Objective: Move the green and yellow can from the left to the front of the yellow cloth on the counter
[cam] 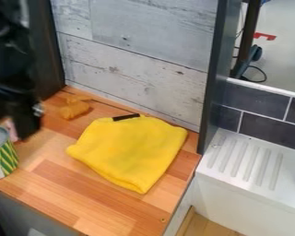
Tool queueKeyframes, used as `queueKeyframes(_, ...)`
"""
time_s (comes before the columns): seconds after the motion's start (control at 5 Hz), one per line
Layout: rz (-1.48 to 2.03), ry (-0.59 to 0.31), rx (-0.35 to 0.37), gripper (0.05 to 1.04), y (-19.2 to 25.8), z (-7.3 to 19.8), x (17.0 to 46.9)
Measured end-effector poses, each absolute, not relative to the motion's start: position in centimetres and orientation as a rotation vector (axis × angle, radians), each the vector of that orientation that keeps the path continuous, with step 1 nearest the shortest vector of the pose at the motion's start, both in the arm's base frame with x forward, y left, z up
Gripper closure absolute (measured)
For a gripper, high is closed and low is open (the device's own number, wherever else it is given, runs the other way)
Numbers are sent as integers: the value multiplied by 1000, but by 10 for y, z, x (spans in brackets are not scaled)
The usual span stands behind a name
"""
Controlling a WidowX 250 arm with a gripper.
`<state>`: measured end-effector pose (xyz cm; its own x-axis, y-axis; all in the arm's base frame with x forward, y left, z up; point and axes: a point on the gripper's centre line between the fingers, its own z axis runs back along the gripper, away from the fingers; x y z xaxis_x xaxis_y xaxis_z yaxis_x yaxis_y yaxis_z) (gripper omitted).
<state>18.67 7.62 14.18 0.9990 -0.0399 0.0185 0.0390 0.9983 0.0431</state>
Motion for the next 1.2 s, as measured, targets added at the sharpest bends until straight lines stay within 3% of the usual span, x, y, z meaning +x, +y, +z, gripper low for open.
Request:
queueKeyframes(0.8, -43, 71, -6, 83, 179, 122, 196)
queueKeyframes(1.2, -29, 71, 43, 83, 210, 112, 208)
